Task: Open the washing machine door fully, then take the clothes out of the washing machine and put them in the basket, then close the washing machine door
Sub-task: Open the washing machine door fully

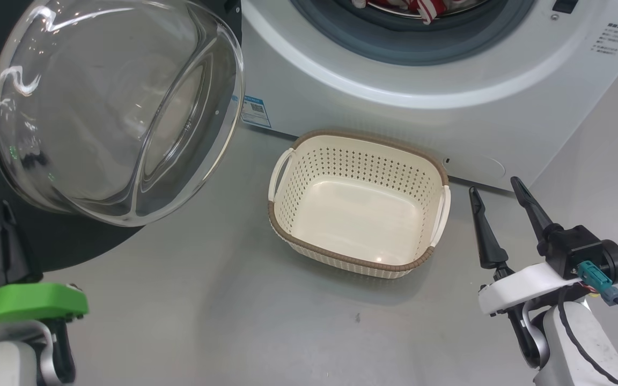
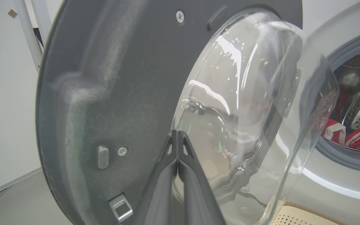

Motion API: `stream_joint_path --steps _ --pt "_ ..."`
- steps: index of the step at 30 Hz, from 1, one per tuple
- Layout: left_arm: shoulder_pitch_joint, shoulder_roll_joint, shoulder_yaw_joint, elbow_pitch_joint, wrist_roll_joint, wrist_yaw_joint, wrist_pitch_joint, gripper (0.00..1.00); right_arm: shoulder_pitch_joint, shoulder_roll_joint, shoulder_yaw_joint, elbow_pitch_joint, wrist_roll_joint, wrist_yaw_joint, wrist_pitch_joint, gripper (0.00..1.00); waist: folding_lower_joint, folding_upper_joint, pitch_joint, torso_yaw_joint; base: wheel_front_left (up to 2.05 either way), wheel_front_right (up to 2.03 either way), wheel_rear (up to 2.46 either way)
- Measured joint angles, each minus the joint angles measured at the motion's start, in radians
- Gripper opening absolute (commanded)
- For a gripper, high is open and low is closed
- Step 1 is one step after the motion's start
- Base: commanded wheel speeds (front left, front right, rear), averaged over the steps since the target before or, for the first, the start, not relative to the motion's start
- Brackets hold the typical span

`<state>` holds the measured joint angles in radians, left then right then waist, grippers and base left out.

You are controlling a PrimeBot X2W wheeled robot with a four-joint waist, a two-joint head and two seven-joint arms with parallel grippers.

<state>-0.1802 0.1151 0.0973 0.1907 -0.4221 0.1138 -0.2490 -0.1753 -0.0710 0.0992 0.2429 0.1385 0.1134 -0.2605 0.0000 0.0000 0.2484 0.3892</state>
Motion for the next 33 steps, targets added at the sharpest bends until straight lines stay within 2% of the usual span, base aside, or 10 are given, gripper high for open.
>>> stream_joint_path --steps 6,24,25,26,27,28,29,30,33 --pt "0.069 -0.016 -0.038 -0.026 0.025 -0.002 0.0 0.0 0.002 0.007 0.008 -0.002 0.002 0.0 0.0 1.0 0.0 0.0 -0.019 -0.019 0.0 0.0 0.0" --pt "0.173 -0.047 -0.203 -0.108 0.072 -0.069 0.0 0.0 0.042 0.015 0.034 -0.021 0.03 0.0 0.0 1.0 0.0 0.0 -0.072 -0.118 0.0 0.0 0.0" --pt "0.178 -0.047 -0.208 -0.109 0.072 -0.072 0.0 0.13 0.042 0.015 0.035 -0.026 0.03 0.0 0.0 1.0 0.0 0.0 -0.075 -0.126 0.0 0.0 0.0" --pt "0.181 -0.047 -0.214 -0.111 0.072 -0.077 0.0 0.36 0.042 0.015 0.035 -0.027 0.031 0.0 0.0 1.0 0.0 0.0 -0.077 -0.133 0.0 0.0 0.0" --pt "0.182 -0.047 -0.222 -0.111 0.072 -0.081 0.0 0.55 0.043 0.016 0.037 -0.028 0.036 0.0 0.0 1.0 0.0 0.0 -0.08 -0.141 0.0 0.0 0.0" --pt "0.182 -0.047 -0.231 -0.112 0.072 -0.086 0.0 0.8 0.044 0.016 0.038 -0.029 0.038 0.0 0.0 1.0 0.0 0.0001 -0.082 -0.149 0.0 0.0 0.0" --pt "0.184 -0.047 -0.236 -0.114 0.073 -0.089 0.0 0.97 0.046 0.016 0.04 -0.031 0.039 0.0 0.0 1.0 0.0 0.0001 -0.085 -0.157 0.0 0.0 0.0" --pt "0.186 -0.047 -0.241 -0.114 0.073 -0.092 0.0 1.0 0.049 0.016 0.042 -0.032 0.039 0.0 0.0 1.0 0.0 0.0001 -0.088 -0.166 0.0 0.0 0.0" --pt "0.192 -0.047 -0.251 -0.116 0.078 -0.093 0.002 1.0 0.064 0.018 0.046 -0.035 0.043 0.0 0.0 1.0 0.0 0.0001 -0.095 -0.192 0.0 0.0 0.0"
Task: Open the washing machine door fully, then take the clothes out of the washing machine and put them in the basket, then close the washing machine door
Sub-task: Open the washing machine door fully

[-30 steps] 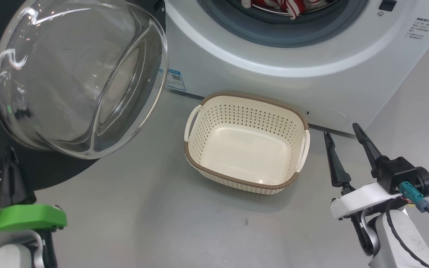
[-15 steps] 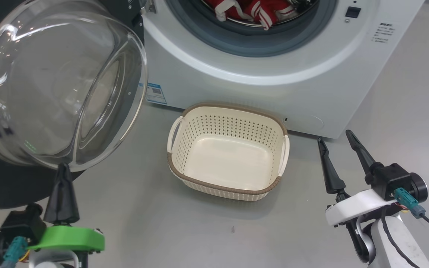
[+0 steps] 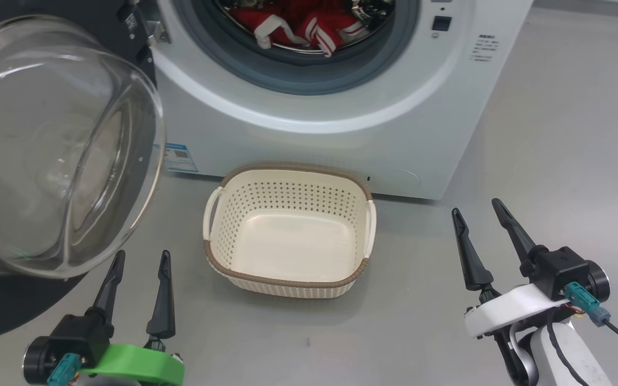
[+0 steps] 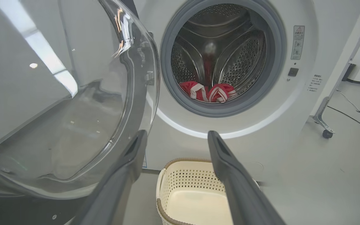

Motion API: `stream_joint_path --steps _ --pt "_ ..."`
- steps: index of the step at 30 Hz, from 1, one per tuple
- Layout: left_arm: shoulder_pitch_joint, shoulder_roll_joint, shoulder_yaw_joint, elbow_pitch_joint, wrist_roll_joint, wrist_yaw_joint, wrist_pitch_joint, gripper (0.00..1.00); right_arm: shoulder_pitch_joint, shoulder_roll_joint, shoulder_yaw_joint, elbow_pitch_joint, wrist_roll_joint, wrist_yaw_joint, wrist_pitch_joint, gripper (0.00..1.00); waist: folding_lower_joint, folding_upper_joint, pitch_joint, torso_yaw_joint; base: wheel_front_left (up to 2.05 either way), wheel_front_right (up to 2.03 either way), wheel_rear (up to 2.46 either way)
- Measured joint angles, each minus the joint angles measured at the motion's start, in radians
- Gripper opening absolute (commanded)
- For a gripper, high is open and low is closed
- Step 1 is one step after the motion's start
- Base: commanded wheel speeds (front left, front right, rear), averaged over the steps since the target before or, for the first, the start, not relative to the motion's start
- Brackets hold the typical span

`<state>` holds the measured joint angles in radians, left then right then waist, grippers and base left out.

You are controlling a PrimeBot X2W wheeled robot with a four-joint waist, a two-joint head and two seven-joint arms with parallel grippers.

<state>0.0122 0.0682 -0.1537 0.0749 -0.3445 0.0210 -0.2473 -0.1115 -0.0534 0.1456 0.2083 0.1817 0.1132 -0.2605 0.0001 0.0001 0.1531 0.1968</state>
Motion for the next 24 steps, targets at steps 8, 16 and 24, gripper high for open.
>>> stream_joint_path --steps 8,16,24 --pt "0.012 0.0 -0.01 -0.016 0.003 0.0 0.009 1.0 0.027 0.004 0.012 -0.013 0.009 -0.002 0.0 1.0 0.0 0.0 -0.022 -0.074 0.0 0.0 0.0" --pt "0.029 0.0 -0.02 -0.019 0.008 0.0 0.019 1.0 0.054 0.005 0.017 -0.034 0.021 -0.014 0.0 1.0 0.0 0.0 -0.041 -0.132 0.0 0.0 0.0" --pt "0.039 0.0 -0.027 -0.024 0.011 0.0 0.029 1.0 0.093 0.006 0.017 -0.054 0.04 -0.037 0.0 1.0 0.0 0.0 -0.059 -0.18 0.0 0.0 0.0"
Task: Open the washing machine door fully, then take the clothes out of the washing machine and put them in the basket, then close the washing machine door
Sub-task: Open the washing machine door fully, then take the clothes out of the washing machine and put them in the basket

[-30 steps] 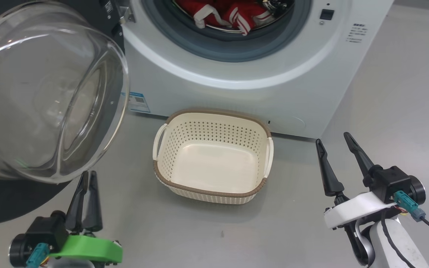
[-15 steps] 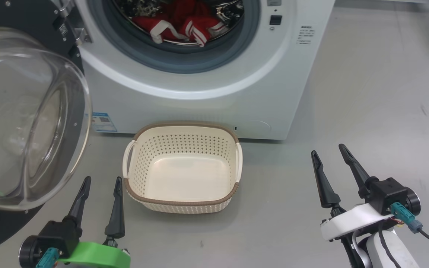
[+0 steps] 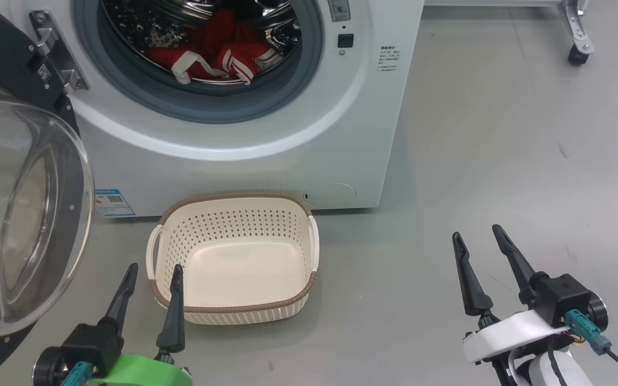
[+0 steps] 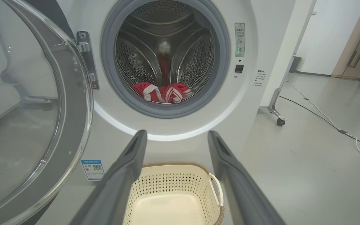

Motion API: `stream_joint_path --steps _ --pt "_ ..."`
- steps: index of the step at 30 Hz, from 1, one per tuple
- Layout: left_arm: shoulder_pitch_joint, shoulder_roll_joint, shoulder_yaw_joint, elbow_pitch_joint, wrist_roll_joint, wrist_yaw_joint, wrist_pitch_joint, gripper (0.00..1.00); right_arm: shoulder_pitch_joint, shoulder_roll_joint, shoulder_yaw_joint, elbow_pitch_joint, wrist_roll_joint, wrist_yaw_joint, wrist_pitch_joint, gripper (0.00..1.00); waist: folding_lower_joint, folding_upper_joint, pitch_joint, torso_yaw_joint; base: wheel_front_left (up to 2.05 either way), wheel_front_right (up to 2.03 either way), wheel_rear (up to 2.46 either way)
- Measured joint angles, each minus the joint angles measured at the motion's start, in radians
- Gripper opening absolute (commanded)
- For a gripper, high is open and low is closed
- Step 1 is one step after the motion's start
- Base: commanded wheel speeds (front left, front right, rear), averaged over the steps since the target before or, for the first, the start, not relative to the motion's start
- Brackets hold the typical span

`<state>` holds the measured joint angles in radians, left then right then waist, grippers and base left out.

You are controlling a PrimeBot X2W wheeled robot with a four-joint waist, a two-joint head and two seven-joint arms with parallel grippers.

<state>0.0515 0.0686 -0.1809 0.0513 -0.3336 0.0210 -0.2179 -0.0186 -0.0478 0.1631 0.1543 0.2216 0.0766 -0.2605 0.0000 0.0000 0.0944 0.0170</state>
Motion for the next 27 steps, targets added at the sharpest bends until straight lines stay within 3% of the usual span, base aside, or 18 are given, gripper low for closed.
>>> stream_joint_path --steps 27 --pt "0.005 0.0 -0.01 -0.002 0.001 0.009 0.023 1.0 0.029 0.003 0.007 -0.041 0.016 -0.028 0.0 1.0 0.0 0.0 0.003 -0.026 0.0 0.0 0.0"
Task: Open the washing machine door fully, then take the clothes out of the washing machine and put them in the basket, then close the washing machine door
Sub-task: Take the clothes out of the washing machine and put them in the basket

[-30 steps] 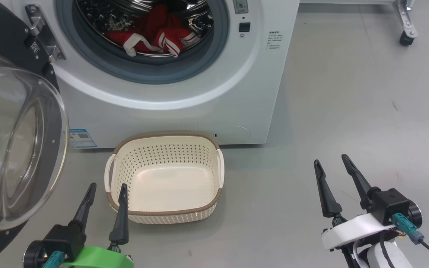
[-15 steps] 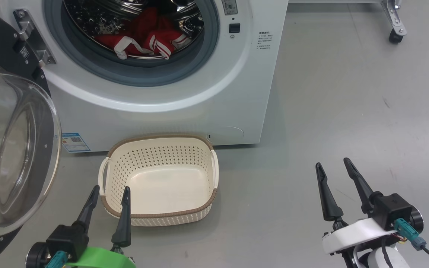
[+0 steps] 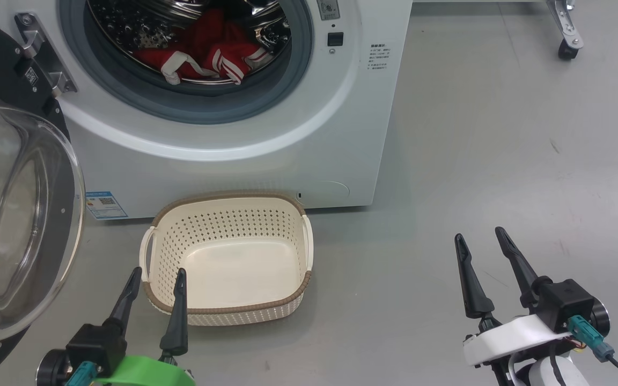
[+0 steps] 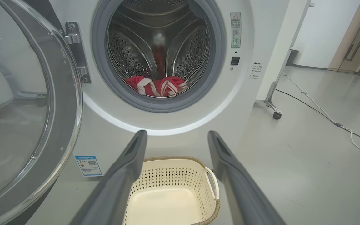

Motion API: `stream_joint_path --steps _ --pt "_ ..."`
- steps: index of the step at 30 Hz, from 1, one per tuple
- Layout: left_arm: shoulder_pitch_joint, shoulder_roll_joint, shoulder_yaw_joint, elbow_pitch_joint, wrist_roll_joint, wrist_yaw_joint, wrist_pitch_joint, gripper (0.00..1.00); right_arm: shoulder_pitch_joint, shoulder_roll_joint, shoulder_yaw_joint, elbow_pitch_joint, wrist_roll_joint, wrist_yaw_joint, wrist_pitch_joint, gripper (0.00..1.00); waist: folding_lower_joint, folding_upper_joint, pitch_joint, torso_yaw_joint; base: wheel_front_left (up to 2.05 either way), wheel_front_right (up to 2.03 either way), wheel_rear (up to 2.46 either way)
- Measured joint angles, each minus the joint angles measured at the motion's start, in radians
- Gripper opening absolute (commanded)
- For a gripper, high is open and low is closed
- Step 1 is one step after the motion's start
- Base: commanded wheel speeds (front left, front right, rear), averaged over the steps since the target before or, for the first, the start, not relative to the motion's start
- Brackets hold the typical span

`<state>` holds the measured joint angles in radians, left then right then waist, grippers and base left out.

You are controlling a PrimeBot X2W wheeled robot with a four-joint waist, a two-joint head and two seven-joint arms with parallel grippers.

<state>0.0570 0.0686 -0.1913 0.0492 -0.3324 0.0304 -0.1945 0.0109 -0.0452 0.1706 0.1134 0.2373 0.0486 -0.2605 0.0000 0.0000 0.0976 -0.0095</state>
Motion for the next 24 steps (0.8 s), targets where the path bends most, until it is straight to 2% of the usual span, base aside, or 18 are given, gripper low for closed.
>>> stream_joint_path --steps 10,24 --pt "0.0 0.003 -0.004 -0.005 0.018 0.008 0.002 1.0 0.01 0.0 0.004 -0.005 0.006 -0.009 0.0 1.0 0.0 0.0 -0.002 -0.006 0.03 -0.1 0.07" --pt "0.0 0.003 -0.004 -0.015 0.018 0.017 0.004 1.0 0.014 0.0 0.008 -0.008 0.009 -0.016 0.0 1.0 0.0 0.0 -0.002 -0.009 0.36 -0.6 0.24"
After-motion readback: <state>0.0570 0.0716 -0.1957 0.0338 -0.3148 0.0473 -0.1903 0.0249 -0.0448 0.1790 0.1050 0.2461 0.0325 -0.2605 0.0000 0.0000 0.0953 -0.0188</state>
